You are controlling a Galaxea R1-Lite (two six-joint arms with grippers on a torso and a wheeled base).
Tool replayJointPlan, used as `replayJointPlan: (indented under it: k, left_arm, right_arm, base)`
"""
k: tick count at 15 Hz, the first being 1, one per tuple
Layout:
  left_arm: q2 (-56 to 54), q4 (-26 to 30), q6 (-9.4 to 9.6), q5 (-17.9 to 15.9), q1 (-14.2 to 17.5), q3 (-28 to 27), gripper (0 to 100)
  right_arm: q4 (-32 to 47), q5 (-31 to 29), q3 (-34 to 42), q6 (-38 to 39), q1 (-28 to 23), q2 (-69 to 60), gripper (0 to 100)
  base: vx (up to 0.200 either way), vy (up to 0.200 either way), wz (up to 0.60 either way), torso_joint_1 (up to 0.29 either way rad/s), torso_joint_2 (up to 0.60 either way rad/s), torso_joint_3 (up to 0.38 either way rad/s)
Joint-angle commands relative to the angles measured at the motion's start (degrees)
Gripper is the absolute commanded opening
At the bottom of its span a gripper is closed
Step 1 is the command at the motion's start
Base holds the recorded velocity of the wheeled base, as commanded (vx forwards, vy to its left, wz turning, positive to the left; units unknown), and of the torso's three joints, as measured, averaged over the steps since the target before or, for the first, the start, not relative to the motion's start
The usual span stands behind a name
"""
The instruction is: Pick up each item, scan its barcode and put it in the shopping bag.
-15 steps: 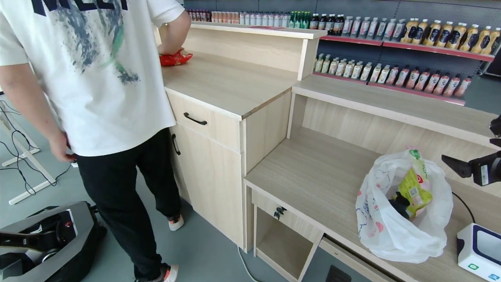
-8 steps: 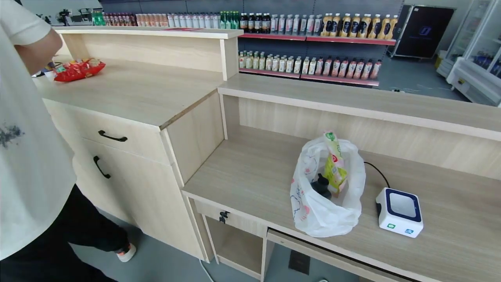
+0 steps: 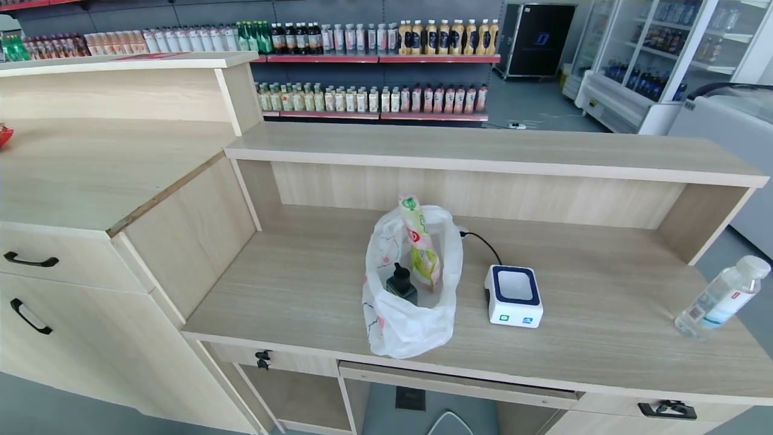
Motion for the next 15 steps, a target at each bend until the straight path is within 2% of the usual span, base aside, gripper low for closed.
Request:
replayJointPlan:
  k: [1,3,4,10,15]
  left_arm:
    - [-0.02,0.0,-0.02,0.04,0.01,0.0,100]
    - [-0.02,0.0,-0.02,0.04,0.01,0.0,100]
    - [-0.02,0.0,-0.02,0.04,0.01,0.0,100]
    - [-0.02,0.0,-0.02,0.04,0.01,0.0,100]
    - [-0.02,0.0,-0.02,0.04,0.01,0.0,100]
  right_arm:
    - [-8.68,2.74,0.07,0.34,-0.02,12.08,100]
    - [-19.41,7.48,0.24,0.34,-0.02,21.57,100]
    - [-21.08,9.33,0.15,0.16,-0.02,24.03,100]
    - [-21.34,11.09,-0.02,-0.1,-0.02,28.42,100]
    - [-21.43,16.18,-1.43,-0.36,-0.02,32.38,100]
  base:
    - [0.0,0.0,0.0,0.0,0.0,0.0]
    - [0.0,0.0,0.0,0.0,0.0,0.0]
    - [0.0,0.0,0.0,0.0,0.0,0.0]
    - [0.0,0.0,0.0,0.0,0.0,0.0]
    - [0.0,0.0,0.0,0.0,0.0,0.0]
